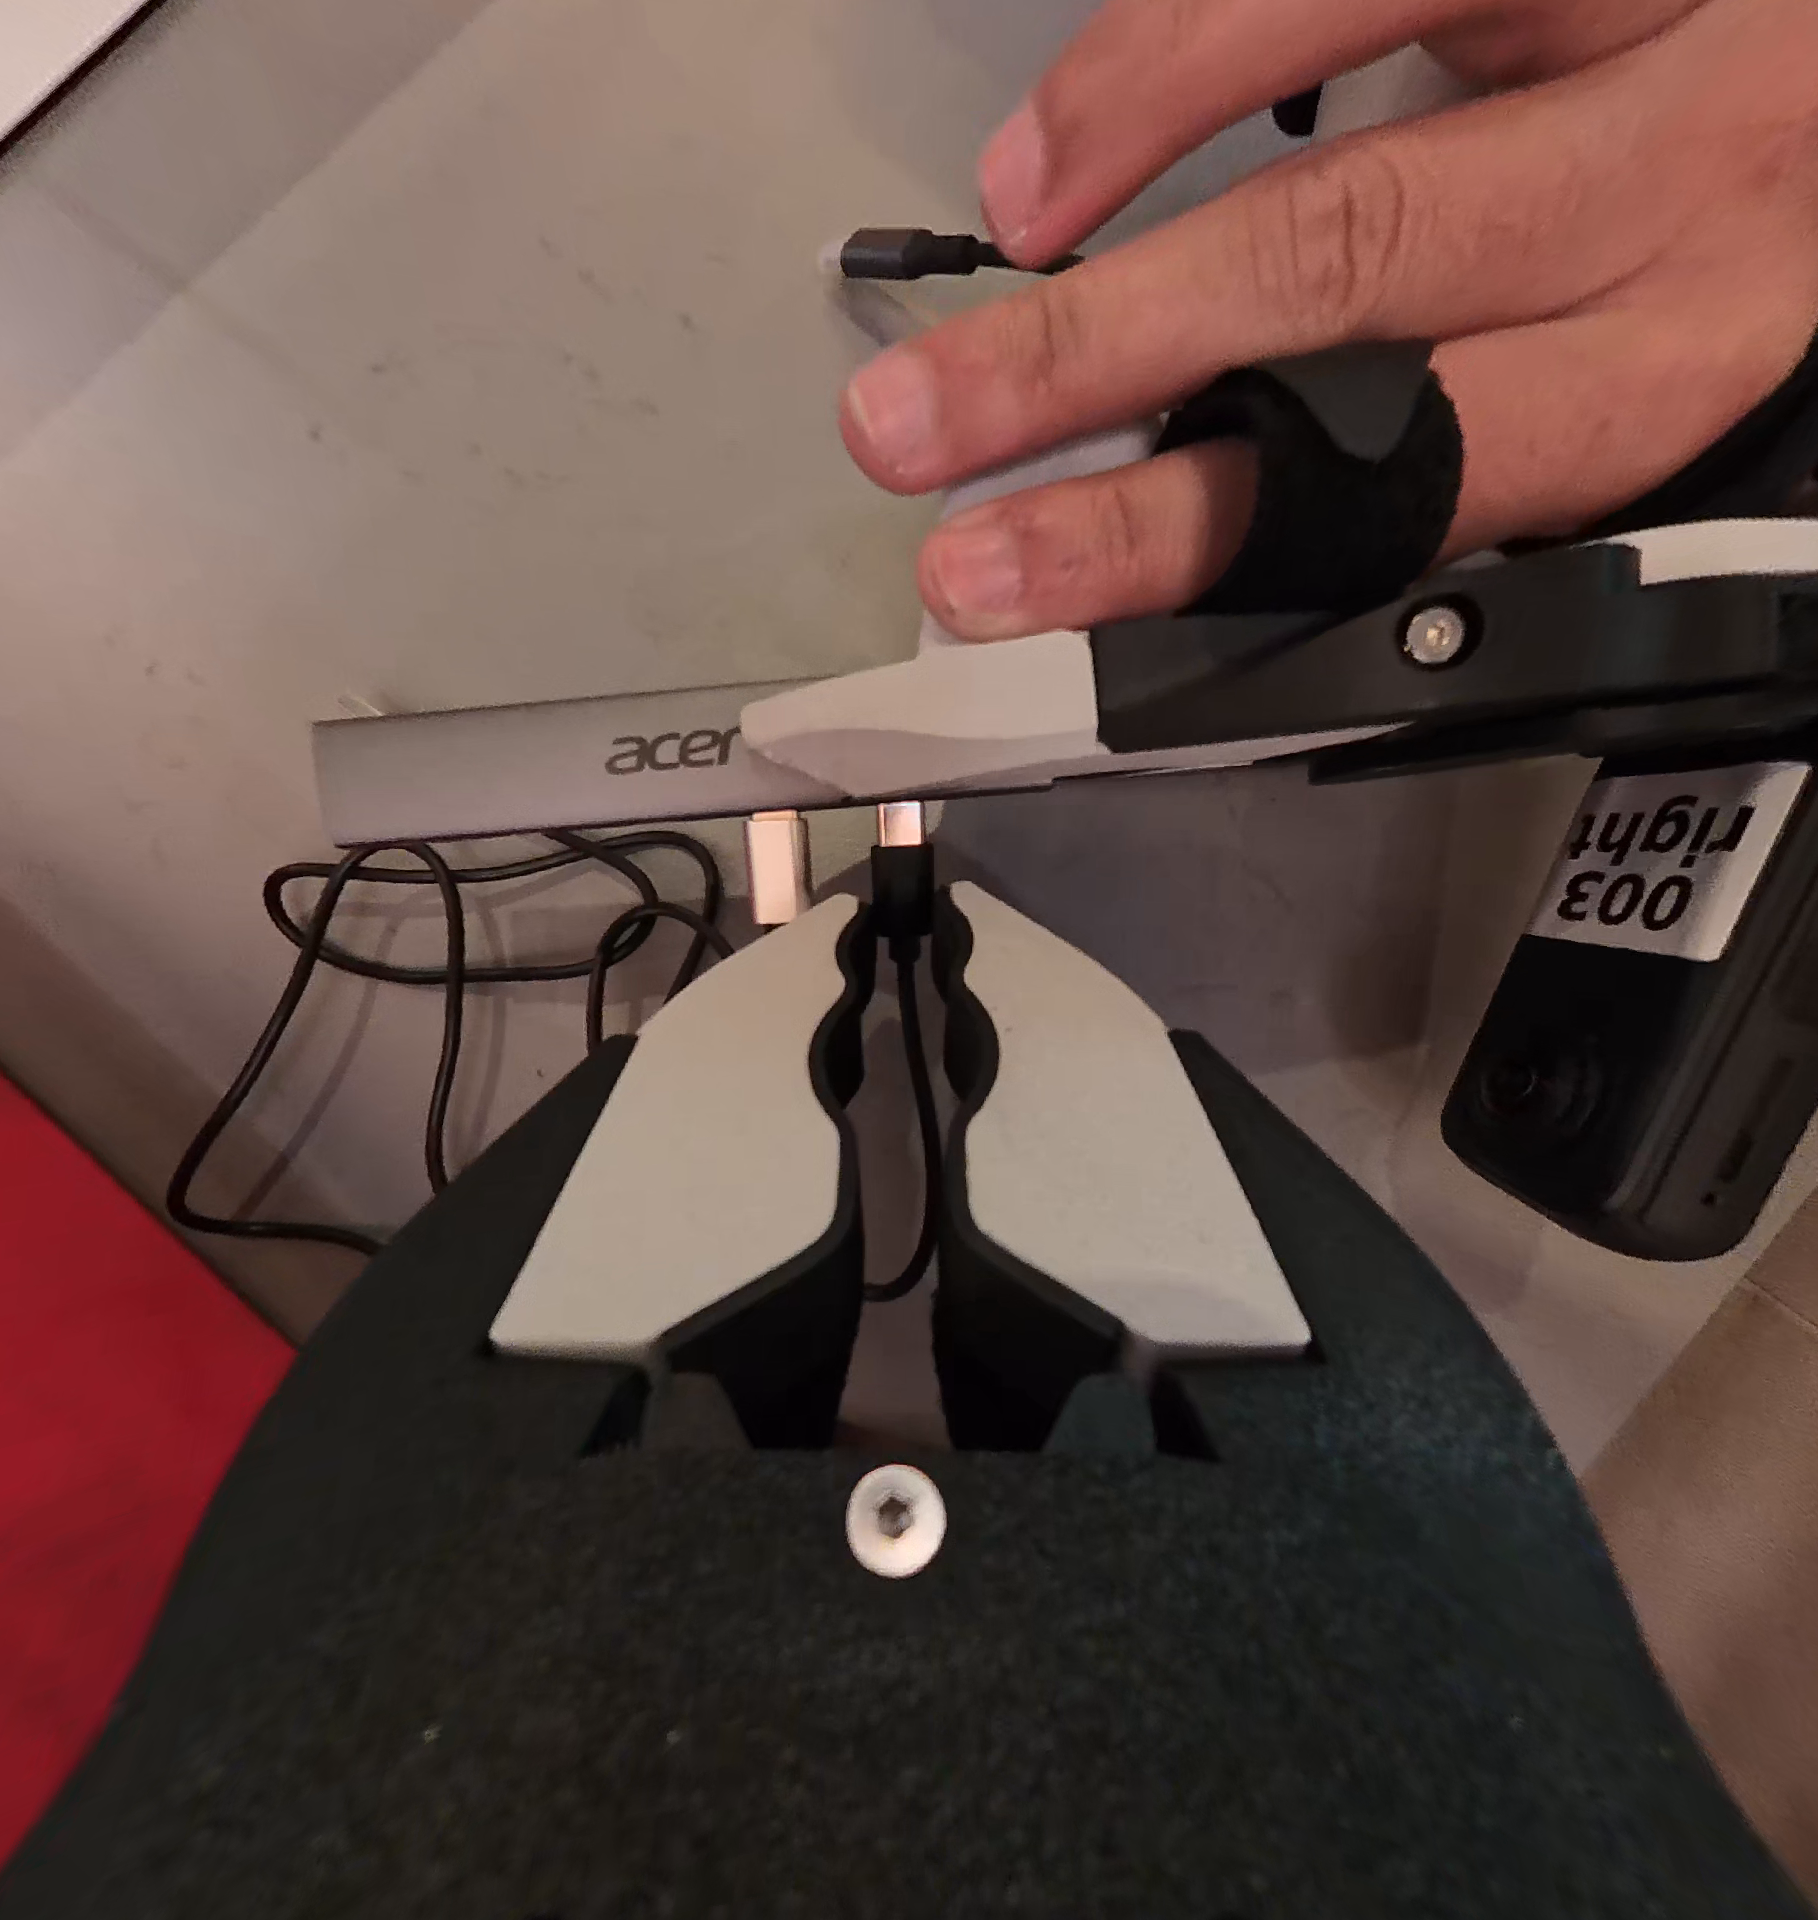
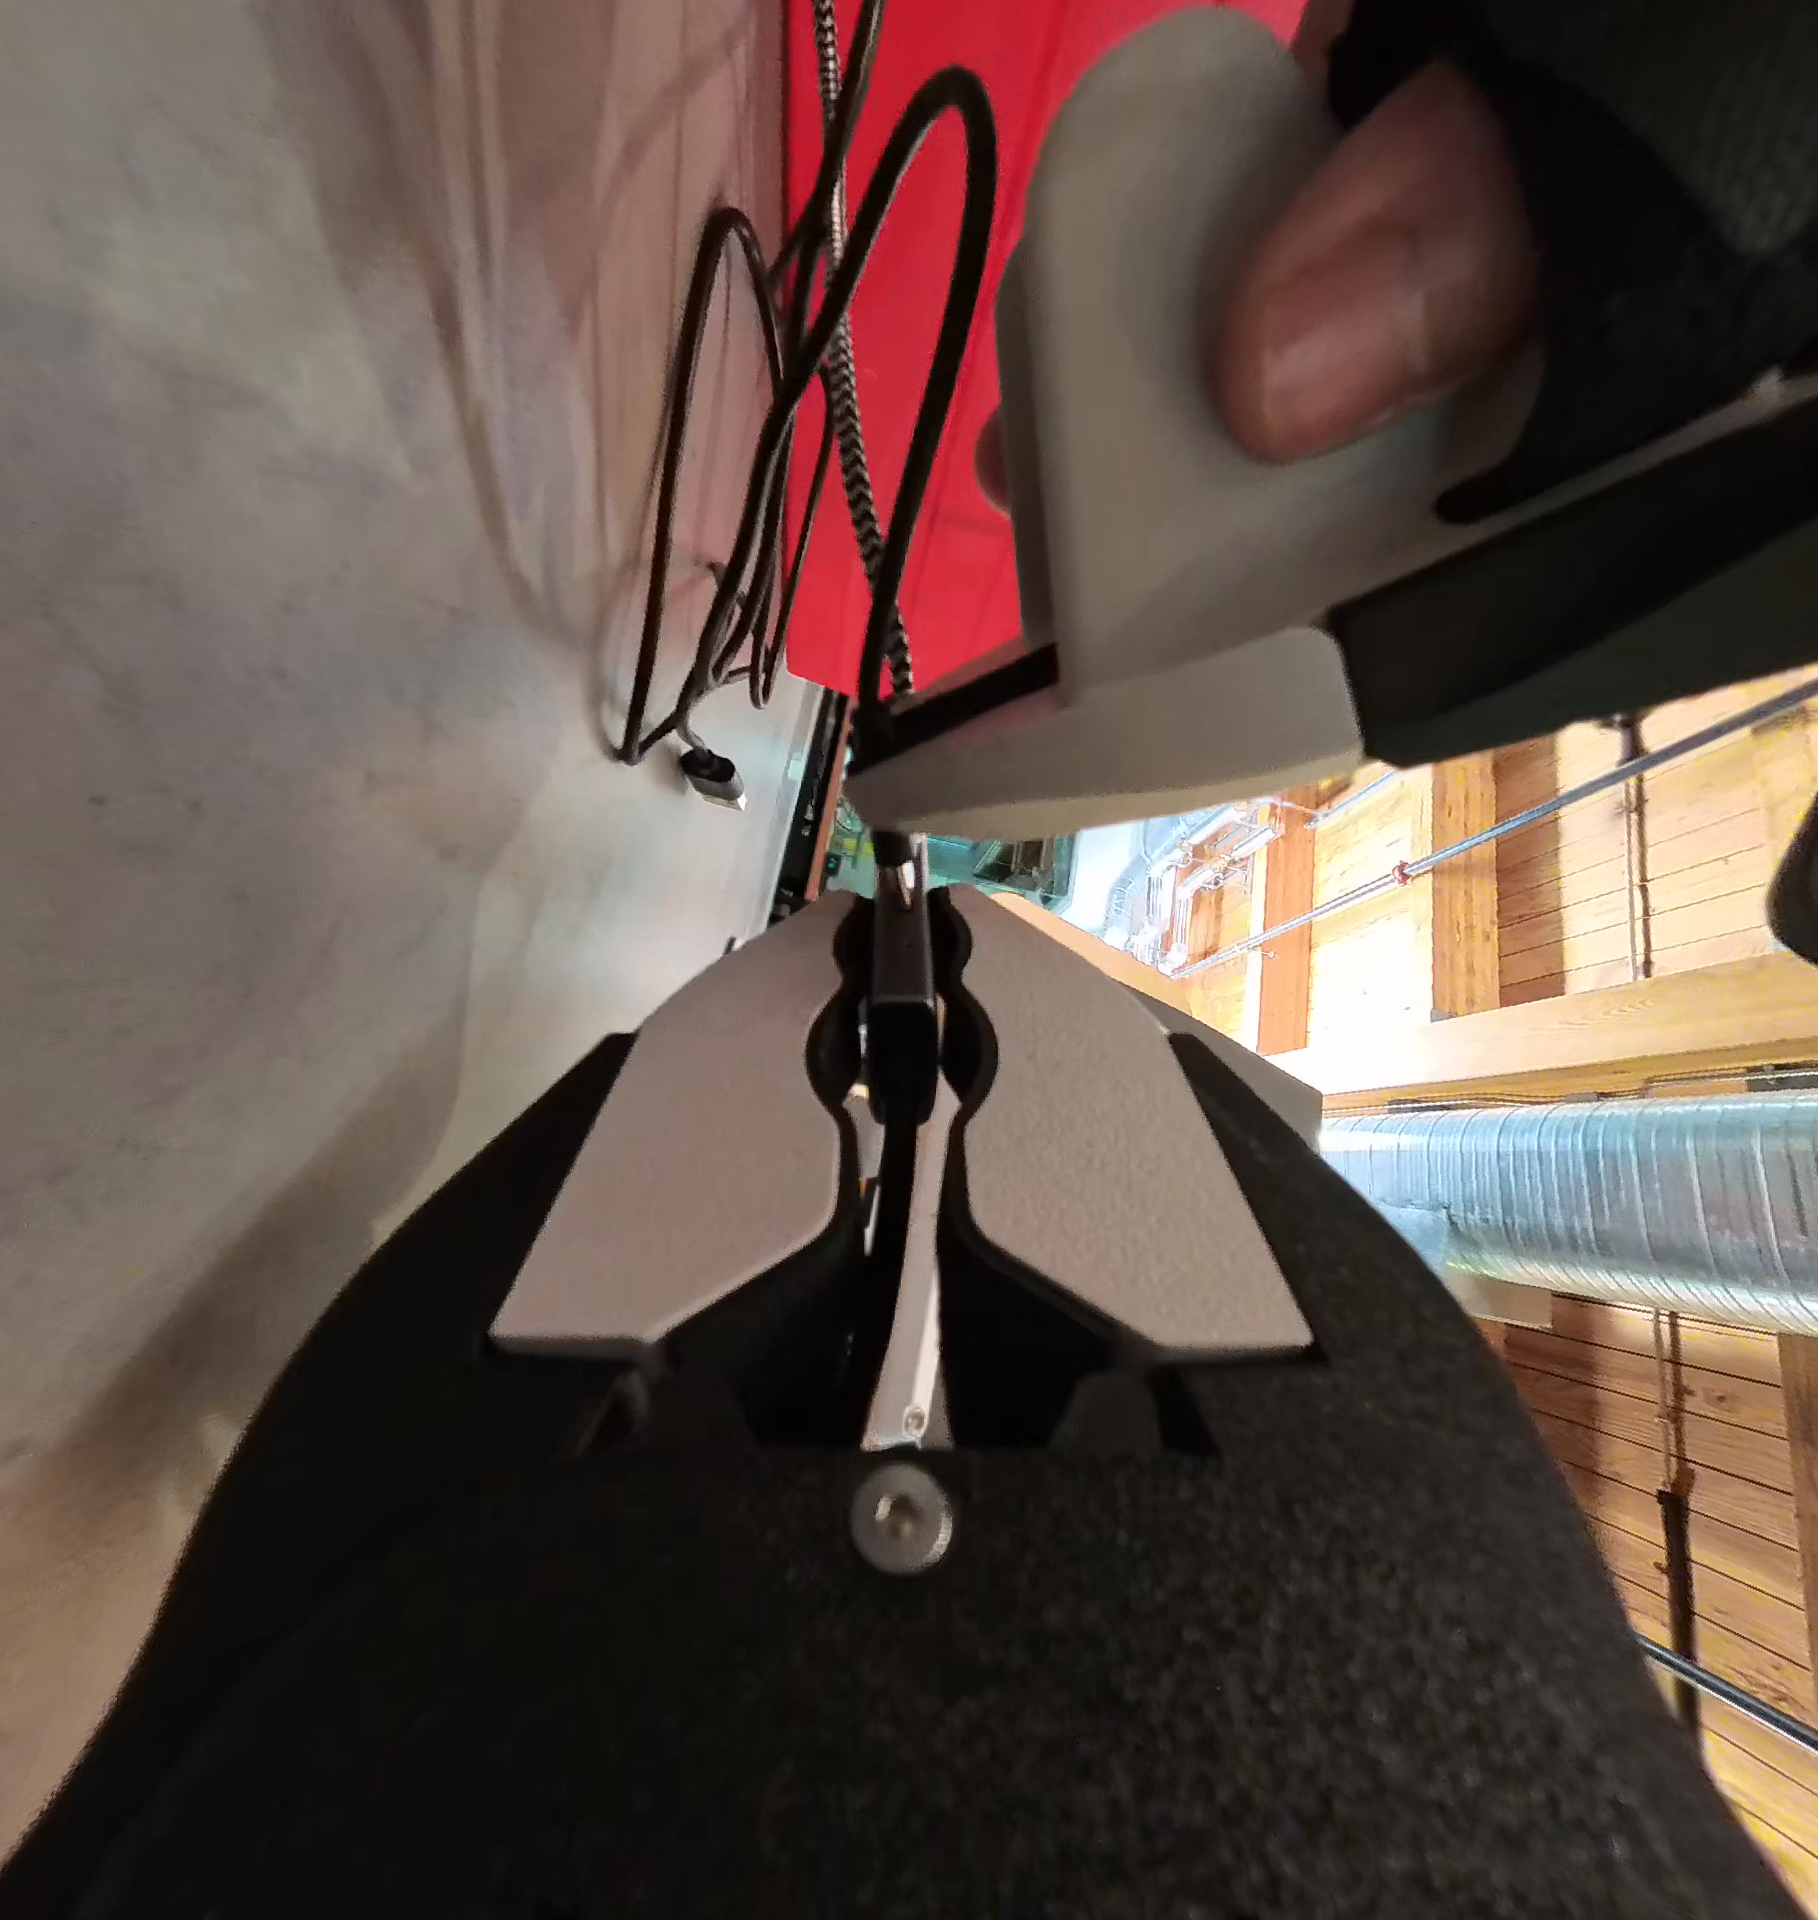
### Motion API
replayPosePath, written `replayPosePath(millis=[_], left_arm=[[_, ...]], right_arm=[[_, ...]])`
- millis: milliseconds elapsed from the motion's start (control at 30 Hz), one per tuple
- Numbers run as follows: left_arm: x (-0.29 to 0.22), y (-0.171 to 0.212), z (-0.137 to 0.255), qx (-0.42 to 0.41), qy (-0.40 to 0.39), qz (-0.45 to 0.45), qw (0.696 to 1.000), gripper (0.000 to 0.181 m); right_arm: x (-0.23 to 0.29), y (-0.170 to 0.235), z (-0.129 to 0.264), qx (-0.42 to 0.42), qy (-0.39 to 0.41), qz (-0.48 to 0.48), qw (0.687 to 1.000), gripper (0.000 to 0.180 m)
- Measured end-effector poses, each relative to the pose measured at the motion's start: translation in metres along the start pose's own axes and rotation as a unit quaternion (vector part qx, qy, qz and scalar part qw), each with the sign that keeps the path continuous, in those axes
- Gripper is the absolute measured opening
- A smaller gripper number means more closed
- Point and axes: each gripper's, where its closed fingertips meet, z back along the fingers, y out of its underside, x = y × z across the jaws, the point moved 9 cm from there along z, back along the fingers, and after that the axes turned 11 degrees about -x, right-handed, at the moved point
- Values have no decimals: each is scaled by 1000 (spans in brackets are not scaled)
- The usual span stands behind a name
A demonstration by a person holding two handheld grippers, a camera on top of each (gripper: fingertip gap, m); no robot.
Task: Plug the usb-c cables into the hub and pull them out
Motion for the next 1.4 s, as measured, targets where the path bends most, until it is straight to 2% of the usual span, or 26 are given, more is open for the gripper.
replayPosePath(millis=[367,500,633,700,767,1033,1100,1200,1400], left_arm=[[-1,0,0,5,2,2,1000,10],[-2,-2,1,-9,-6,0,1000,9],[-5,-9,5,-60,-16,-31,998,9],[-6,-13,9,-101,-24,-28,994,10],[-7,-16,9,-129,-33,-29,991,10],[-23,-18,33,-246,-58,-8,968,19],[-23,-12,33,-236,-59,-19,970,19],[-31,7,19,-157,21,-17,987,19],[-26,31,-11,-60,-9,-74,995,21]], right_arm=[[2,-3,-1,-1,1,16,1000,9],[1,-3,0,8,3,-8,1000,9],[-7,5,5,11,25,-72,997,9],[-11,13,8,2,35,-146,989,9],[-13,18,11,-1,44,-178,983,9],[-14,52,20,-6,58,-359,932,9],[-14,55,20,1,62,-349,935,9],[-12,57,20,12,64,-330,942,9],[-13,57,21,8,66,-342,937,9]])
